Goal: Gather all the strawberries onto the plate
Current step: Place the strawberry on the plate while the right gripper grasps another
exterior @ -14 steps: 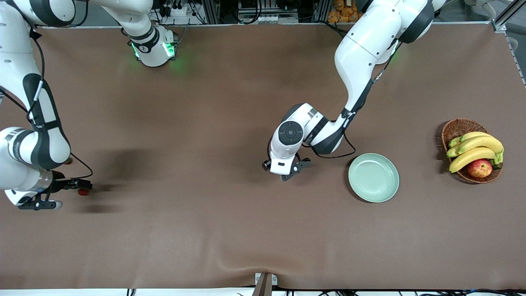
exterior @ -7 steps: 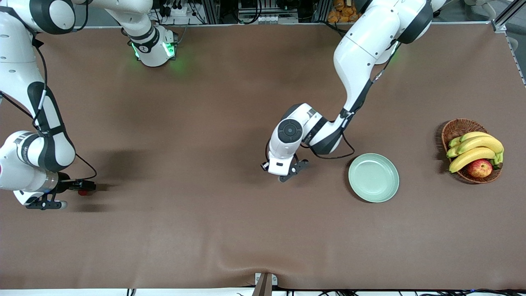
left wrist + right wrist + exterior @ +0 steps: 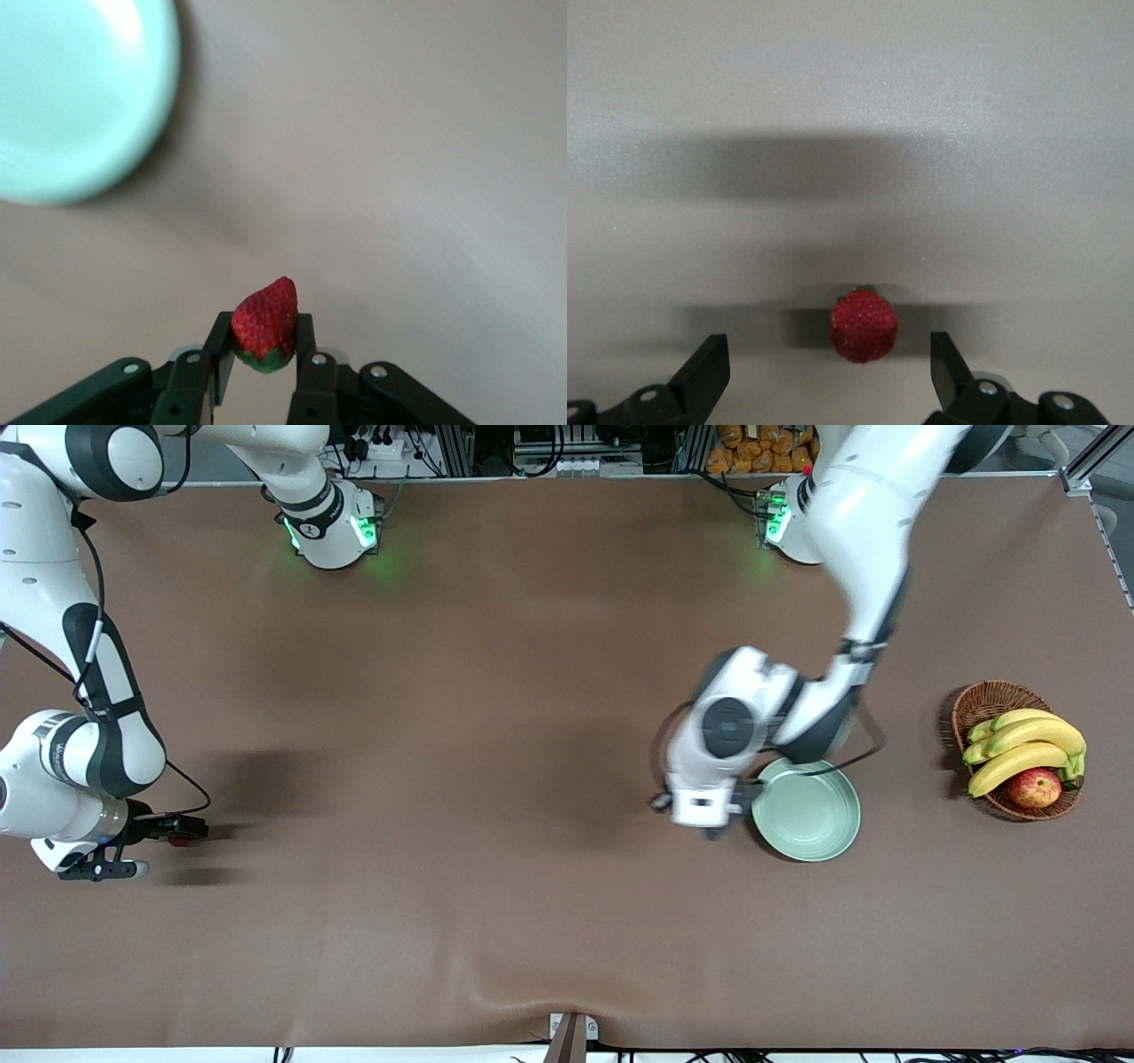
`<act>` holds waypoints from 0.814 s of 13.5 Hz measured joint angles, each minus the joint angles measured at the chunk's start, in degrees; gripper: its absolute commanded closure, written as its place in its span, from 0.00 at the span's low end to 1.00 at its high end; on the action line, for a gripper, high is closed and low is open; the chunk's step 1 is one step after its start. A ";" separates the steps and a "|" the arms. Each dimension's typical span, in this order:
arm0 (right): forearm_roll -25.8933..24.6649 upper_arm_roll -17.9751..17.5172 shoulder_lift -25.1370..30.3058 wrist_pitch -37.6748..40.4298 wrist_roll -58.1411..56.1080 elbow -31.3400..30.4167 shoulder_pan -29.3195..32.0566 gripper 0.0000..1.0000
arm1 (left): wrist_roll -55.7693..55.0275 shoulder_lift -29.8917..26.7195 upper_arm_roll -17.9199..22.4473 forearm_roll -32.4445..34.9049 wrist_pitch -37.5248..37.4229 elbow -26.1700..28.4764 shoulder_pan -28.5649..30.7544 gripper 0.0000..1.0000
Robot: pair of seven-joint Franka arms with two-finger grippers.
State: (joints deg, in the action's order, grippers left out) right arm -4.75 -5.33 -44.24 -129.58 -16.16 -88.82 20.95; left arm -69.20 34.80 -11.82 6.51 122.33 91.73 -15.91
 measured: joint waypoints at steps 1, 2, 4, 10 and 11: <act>-0.53 0.00 -0.13 -0.14 -0.21 0.05 0.00 0.00 | 3.81 -1.51 0.07 0.38 -0.01 2.49 3.06 1.00; -1.13 0.01 -0.36 -0.65 -0.25 0.09 0.00 0.00 | 7.12 -2.26 0.08 1.58 0.02 4.36 6.00 1.00; -1.66 0.06 -1.17 -2.25 -0.30 0.23 0.01 0.00 | 12.08 -2.17 0.05 5.37 0.42 7.08 11.25 1.00; -2.02 0.27 -2.31 -2.85 -0.31 0.96 0.09 1.00 | 18.41 1.03 -0.01 8.75 4.70 8.92 17.55 0.00; -2.02 0.28 -2.30 -2.76 -0.53 1.26 0.11 1.00 | 19.14 0.80 -0.02 8.75 4.89 8.55 18.22 0.00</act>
State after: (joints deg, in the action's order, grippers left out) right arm -6.77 -5.05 -46.54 -132.34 -16.70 -87.56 21.06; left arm -50.06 35.59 -11.84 15.27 127.21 100.28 2.30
